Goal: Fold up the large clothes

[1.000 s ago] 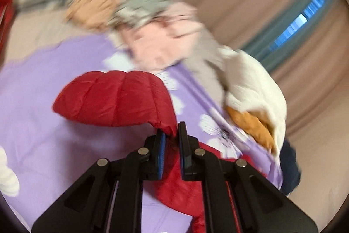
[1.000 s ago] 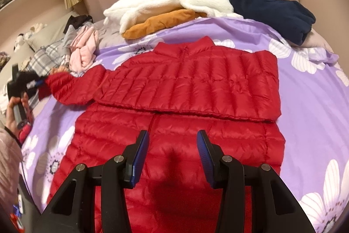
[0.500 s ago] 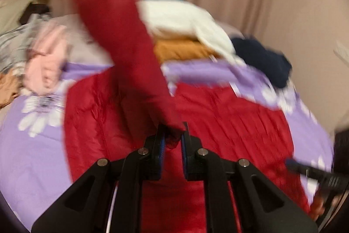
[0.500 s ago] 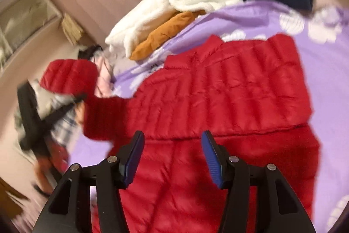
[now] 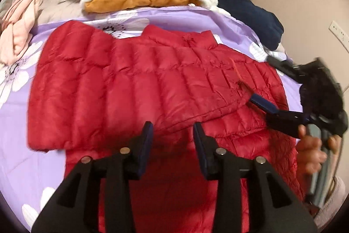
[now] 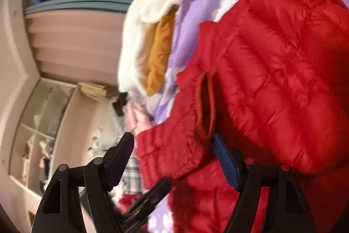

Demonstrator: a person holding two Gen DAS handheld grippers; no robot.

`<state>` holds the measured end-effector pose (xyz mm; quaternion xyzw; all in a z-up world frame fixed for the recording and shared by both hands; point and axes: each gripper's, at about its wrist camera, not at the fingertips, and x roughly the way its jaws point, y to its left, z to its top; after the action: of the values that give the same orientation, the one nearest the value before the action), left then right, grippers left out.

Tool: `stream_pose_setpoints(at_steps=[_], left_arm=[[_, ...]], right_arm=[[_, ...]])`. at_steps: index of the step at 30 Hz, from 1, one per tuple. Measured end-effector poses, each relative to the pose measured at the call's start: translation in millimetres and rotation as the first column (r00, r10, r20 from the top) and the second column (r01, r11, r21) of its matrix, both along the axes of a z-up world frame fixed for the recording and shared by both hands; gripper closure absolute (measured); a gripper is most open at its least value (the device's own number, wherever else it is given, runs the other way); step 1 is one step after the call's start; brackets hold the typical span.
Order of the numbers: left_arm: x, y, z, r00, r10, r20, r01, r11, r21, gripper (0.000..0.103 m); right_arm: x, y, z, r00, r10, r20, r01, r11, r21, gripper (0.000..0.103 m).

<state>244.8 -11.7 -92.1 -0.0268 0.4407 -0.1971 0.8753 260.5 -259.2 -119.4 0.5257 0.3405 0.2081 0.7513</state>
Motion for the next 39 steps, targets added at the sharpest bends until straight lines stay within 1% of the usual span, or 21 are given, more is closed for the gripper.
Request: stream_pose_setpoints(at_steps=[2,3,4,5,6,7,8,9,10,13,16,18,20,22,26,29,31,34,36,38,39], left_arm=[[-7.2,16.2,3.0,1.0,0.016,0.005,-0.016,1.0,-0.026,0.058],[-9.7,23.5,4.0,1.0,0.026,0.005,-0.025,0.999,-0.03,0.056],[-12.7,30.5,5.5,0.999,0.038,0.005,-0.038,0.999,-0.036,0.056],[-18.8,35.2,8.3,0.999,0.048,0.005,-0.047,0.998,-0.046,0.056],[-20.1,42.4,9.8,0.998,0.062,0.002,-0.061,0.997,-0.055,0.055],[-27.8,48.7,11.9,0.997,0.074,0.002,-0.074,0.996,-0.059,0.055],[-29.5,53.8,13.3,0.996,0.086,0.003,-0.085,0.994,-0.063,0.054],[-31.5,59.1,14.9,0.995,0.097,0.005,-0.096,0.993,-0.068,0.052],[-33.7,64.5,16.6,0.994,0.111,0.009,-0.11,0.991,-0.071,0.052],[-40.5,78.0,21.9,0.99,0.143,0.019,-0.141,0.987,-0.08,0.051],[-44.0,91.2,28.6,0.985,0.173,0.025,-0.17,0.98,-0.106,0.05],[-44.9,96.8,32.8,0.981,0.192,0.032,-0.187,0.975,-0.118,0.048],[-44.7,99.6,34.9,0.978,0.205,0.035,-0.199,0.972,-0.128,0.047],[-43.1,99.4,34.8,0.977,0.212,0.029,-0.206,0.969,-0.137,0.047],[-36.8,91.9,29.5,0.977,0.213,0.008,-0.209,0.968,-0.139,0.047],[-30.0,85.3,22.9,0.978,0.207,-0.014,-0.207,0.969,-0.134,0.047],[-22.6,79.0,18.2,0.978,0.207,-0.03,-0.209,0.97,-0.121,0.047],[-15.8,73.0,13.0,0.978,0.206,-0.042,-0.209,0.972,-0.106,0.047],[-10.4,69.4,9.6,0.978,0.203,-0.053,-0.208,0.973,-0.096,0.047],[-5.7,67.0,6.4,0.977,0.204,-0.062,-0.208,0.975,-0.083,0.047],[-3.9,66.1,5.6,0.977,0.201,-0.065,-0.206,0.975,-0.079,0.047]], right_arm=[[5.4,3.4,1.3,1.0,0.017,-0.022,-0.018,0.999,-0.034,0.03],[6.6,6.1,3.1,0.999,0.024,-0.025,-0.025,0.998,-0.058,0.039],[8.1,9.4,5.3,0.999,0.029,-0.033,-0.032,0.995,-0.095,0.052],[10.3,12.8,6.2,0.999,0.032,-0.044,-0.038,0.991,-0.129,0.06],[15.1,13.0,3.8,0.998,0.034,-0.05,-0.041,0.988,-0.151,0.074],[16.5,13.2,1.5,0.998,0.031,-0.055,-0.04,0.983,-0.177,0.083],[18.1,14.3,1.2,0.998,0.027,-0.058,-0.038,0.979,-0.199,0.086],[17.6,14.4,1.0,0.998,0.02,-0.059,-0.032,0.976,-0.215,0.092],[15.5,12.8,1.8,0.999,0.011,-0.053,-0.023,0.974,-0.225,0.094],[6.4,8.1,11.1,1.0,-0.017,-0.014,0.013,0.971,-0.24,0.095],[-7.3,-1.9,35.5,0.997,-0.032,0.065,0.048,0.965,-0.257,0.095],[-20.9,-15.2,53.8,0.991,-0.056,0.12,0.087,0.958,-0.272,0.095],[-34.8,-33.6,68.6,0.982,-0.085,0.168,0.128,0.956,-0.265,0.095],[-43.1,-46.9,73.0,0.979,-0.104,0.177,0.15,0.951,-0.27,0.095],[-52.5,-61.9,65.9,0.981,-0.129,0.142,0.17,0.929,-0.329,0.095],[-53.4,-68.6,45.1,0.986,-0.144,0.08,0.163,0.93,-0.329,0.095],[-51.1,-68.4,30.5,0.988,-0.15,0.019,0.148,0.933,-0.329,0.095],[-49.9,-68.9,13.1,0.988,-0.146,-0.047,0.12,0.927,-0.356,0.095],[-48.5,-69.7,8.1,0.987,-0.144,-0.074,0.102,0.907,-0.408,0.095],[-49.5,-70.1,9.0,0.984,-0.149,-0.103,0.085,0.883,-0.462,0.095],[-51.0,-70.7,11.3,0.983,-0.15,-0.108,0.082,0.878,-0.472,0.094]])
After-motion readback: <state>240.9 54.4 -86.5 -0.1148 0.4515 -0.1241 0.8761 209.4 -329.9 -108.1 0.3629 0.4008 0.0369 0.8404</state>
